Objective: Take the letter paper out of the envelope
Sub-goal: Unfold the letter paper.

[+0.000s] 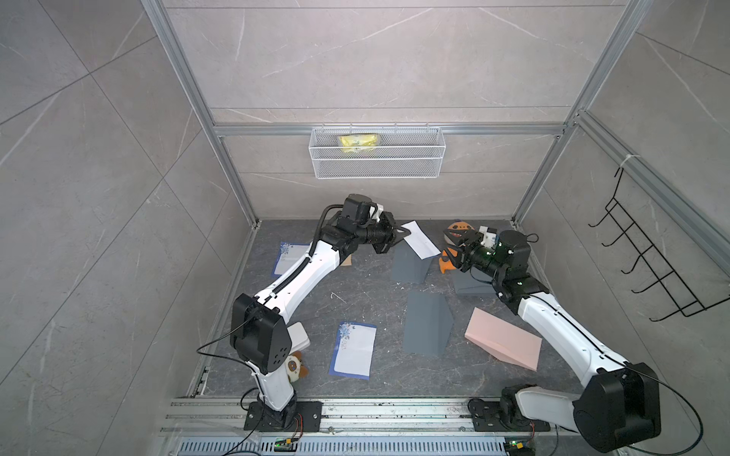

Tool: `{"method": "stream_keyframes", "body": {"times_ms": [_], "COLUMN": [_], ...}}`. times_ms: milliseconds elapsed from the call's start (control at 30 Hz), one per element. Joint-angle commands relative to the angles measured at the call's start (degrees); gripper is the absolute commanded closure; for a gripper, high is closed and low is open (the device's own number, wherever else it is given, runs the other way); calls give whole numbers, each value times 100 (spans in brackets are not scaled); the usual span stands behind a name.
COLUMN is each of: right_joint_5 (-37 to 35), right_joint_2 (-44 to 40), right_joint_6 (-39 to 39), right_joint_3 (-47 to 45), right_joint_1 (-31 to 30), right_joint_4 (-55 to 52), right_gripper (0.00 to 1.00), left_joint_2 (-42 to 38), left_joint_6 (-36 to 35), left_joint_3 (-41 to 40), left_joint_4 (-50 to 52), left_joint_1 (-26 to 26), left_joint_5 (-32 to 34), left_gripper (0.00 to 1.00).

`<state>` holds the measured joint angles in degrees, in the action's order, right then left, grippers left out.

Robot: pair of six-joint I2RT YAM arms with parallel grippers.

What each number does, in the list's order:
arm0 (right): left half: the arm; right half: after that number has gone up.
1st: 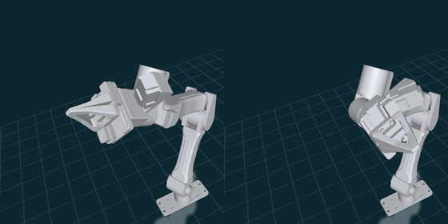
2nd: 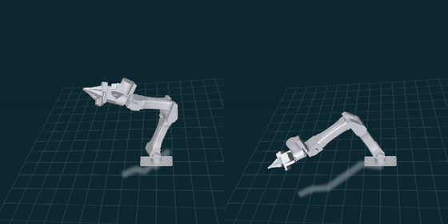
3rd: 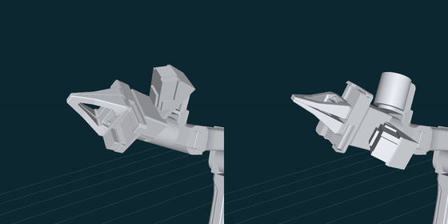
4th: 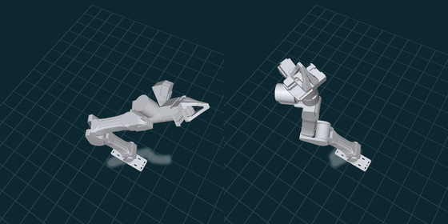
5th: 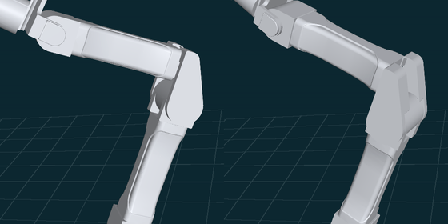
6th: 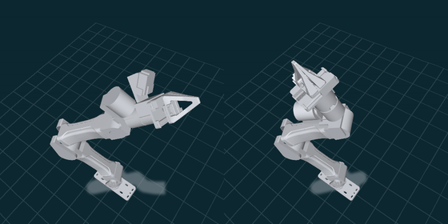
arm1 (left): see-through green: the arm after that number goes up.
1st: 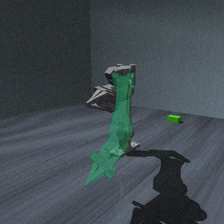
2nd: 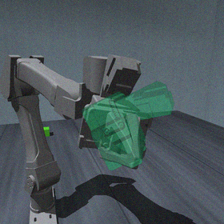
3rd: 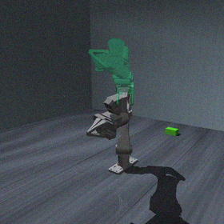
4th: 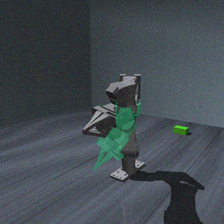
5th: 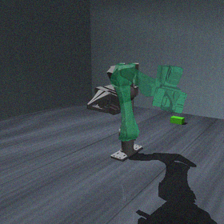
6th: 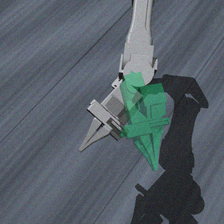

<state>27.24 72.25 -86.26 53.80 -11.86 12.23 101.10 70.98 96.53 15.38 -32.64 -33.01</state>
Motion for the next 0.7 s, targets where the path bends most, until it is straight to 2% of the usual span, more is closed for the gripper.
{"method": "stream_keyframes", "body": {"times_ms": [0, 667], "right_joint_5": [17, 0], "right_joint_2": [-99, -191], "right_joint_6": [-144, -152], "right_joint_3": [-82, -141], "right_joint_1": [-79, -262], "right_joint_4": [188, -1], "right_gripper": [48, 50], "left_joint_2": [6, 6], "left_joint_6": [85, 73], "left_joint_3": [266, 278], "left_joint_4": [-254, -294], "left_joint_1": [-51, -101], "left_joint_5": [-31, 8], "left_gripper": [100, 100]}}
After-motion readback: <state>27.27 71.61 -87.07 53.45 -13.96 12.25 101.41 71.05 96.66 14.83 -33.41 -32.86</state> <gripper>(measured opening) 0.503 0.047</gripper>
